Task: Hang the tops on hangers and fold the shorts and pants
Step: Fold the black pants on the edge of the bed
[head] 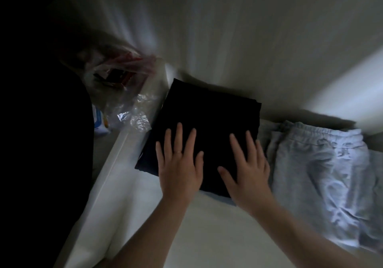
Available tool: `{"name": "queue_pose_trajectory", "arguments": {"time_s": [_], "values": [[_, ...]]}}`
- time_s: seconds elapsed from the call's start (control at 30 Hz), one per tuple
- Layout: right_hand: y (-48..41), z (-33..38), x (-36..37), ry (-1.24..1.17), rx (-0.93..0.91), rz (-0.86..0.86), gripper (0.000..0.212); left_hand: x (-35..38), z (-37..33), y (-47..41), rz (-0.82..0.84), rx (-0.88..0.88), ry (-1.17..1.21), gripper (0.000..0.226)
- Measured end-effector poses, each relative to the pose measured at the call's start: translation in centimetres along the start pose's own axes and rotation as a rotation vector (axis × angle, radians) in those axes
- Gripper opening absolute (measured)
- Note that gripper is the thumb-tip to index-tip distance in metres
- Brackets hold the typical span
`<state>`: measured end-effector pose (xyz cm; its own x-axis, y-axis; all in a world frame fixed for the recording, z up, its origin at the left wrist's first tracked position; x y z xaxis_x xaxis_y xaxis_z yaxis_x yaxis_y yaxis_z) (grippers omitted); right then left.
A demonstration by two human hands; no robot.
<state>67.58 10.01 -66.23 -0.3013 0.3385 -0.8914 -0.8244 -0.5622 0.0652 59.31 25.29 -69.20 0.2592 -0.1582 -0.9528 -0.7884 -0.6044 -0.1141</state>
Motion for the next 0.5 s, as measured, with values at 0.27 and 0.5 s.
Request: {"name": "queue_pose_trajectory", "arguments": {"time_s": [0.27,0.5], "values": [[-0.9,-1.4,4.9,0.176,0.005,0.227,0.076,3.7,1.0,1.0,0.152,-0.002,-0.097,0.059],[-3.9,-2.3,6.0,0.190,0.039,0.336,0.076,5.3,0.9,-1.4,0.250,-0.033,-0.152,0.060]]}}
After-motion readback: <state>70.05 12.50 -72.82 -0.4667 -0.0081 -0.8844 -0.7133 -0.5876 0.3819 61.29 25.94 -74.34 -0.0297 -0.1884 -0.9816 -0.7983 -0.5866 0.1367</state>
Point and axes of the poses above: each hand's wrist, its own y-axis away from the middle knuckle, its own x-axis out of the palm, z = x × y, the point moved 1 cm from there along -y, towards the middle knuckle, and after that the axes turned 3 degrees about -z, right-handed, at the moved point
